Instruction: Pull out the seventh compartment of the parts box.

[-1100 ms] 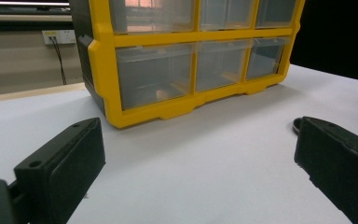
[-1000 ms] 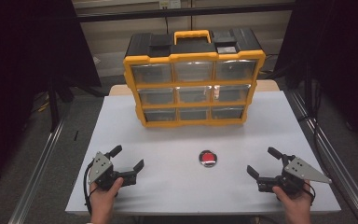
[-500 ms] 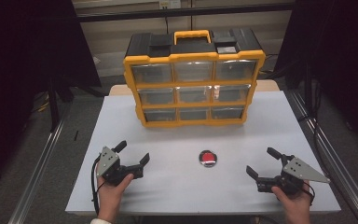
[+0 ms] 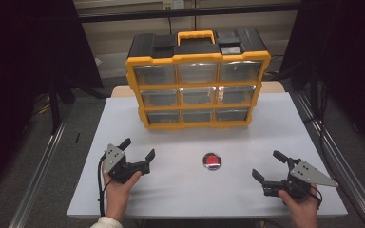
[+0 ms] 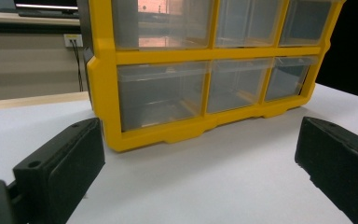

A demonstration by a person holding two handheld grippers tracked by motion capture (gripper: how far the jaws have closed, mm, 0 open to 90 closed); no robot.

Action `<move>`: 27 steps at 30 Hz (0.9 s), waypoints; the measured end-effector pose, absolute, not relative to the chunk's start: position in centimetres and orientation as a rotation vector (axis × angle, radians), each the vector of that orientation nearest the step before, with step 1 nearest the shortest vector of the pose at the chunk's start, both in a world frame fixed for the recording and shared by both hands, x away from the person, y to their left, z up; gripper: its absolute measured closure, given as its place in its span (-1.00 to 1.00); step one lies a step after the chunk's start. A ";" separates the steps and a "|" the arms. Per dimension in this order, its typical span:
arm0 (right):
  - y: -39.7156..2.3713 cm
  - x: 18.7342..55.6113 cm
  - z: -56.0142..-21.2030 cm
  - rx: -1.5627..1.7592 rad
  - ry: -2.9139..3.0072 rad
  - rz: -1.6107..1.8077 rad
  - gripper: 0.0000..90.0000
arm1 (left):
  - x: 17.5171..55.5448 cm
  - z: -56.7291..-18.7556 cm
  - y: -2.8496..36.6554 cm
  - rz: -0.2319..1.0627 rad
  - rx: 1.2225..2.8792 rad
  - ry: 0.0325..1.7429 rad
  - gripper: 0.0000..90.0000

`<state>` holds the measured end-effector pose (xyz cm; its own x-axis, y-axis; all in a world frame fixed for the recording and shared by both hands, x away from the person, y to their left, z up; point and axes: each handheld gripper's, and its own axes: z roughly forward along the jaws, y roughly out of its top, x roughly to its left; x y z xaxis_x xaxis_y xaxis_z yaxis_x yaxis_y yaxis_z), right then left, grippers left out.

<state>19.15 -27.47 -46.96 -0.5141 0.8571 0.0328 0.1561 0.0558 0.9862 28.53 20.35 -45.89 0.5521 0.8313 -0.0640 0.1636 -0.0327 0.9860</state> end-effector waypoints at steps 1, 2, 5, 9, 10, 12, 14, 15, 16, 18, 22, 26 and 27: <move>-27.5 19.1 -47.0 1.016 1.742 1.505 -0.97 | 28.6 -45.9 20.2 0.669 1.535 0.882 -0.97; -27.4 19.1 -46.9 1.018 1.743 1.506 -0.96 | 28.7 -45.8 20.2 0.667 1.540 0.873 -0.97; -27.4 19.1 -46.9 1.020 1.743 1.509 -0.96 | 28.9 -45.7 19.9 0.677 1.542 0.877 -0.97; -27.4 19.2 -46.9 1.020 1.744 1.512 -0.96 | 29.2 -45.8 19.5 0.683 1.536 0.892 -0.97; -27.4 19.2 -46.9 1.019 1.743 1.510 -0.96 | 29.3 -45.8 19.3 0.680 1.531 0.895 -0.97; -27.4 19.2 -46.9 1.017 1.743 1.512 -0.96 | 29.4 -45.8 19.2 0.685 1.532 0.897 -0.97; -27.5 19.2 -46.9 1.017 1.744 1.512 -0.96 | 29.5 -45.8 19.0 0.692 1.541 0.897 -0.97; -27.5 19.2 -46.9 1.013 1.743 1.517 -0.96 | 29.6 -45.8 18.9 0.689 1.529 0.904 -0.97; -27.5 19.2 -46.9 1.013 1.742 1.516 -0.96 | 29.6 -45.8 18.8 0.693 1.530 0.907 -0.97; -27.5 19.2 -46.9 1.014 1.741 1.517 -0.96 | 29.7 -45.8 18.7 0.676 1.527 0.903 -0.97; -27.5 19.2 -46.9 1.017 1.739 1.514 -0.95 | 29.9 -45.8 18.4 0.687 1.529 0.899 -0.97; -27.6 19.2 -46.9 1.027 1.732 1.516 -0.96 | 30.2 -45.7 18.0 0.681 1.512 0.901 -0.97; -27.6 19.2 -46.9 1.025 1.732 1.518 -0.96 | 30.3 -45.7 17.9 0.681 1.512 0.901 -0.97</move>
